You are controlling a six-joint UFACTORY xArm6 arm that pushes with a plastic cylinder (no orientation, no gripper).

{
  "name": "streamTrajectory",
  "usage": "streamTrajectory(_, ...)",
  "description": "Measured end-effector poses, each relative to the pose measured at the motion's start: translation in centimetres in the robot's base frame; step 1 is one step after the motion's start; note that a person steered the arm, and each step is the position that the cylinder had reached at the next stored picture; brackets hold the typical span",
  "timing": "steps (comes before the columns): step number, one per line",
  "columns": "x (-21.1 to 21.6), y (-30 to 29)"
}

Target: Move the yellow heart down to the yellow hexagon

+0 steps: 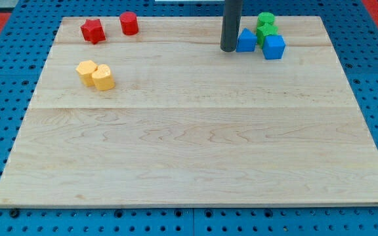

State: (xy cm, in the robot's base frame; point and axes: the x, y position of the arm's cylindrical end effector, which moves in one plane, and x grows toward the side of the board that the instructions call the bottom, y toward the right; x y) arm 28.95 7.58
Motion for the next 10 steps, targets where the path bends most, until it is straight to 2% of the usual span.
streamTrajectory(3, -0.2, -2.5)
streamTrajectory(4, 0.1, -6.3)
streamTrajectory(6, 7.7, -17.4)
streamTrajectory(7, 8.2, -23.6)
streamTrajectory(8, 8.2, -24.6)
streamTrajectory(9, 10.0, -24.6)
streamTrajectory(10, 13.7, -24.6)
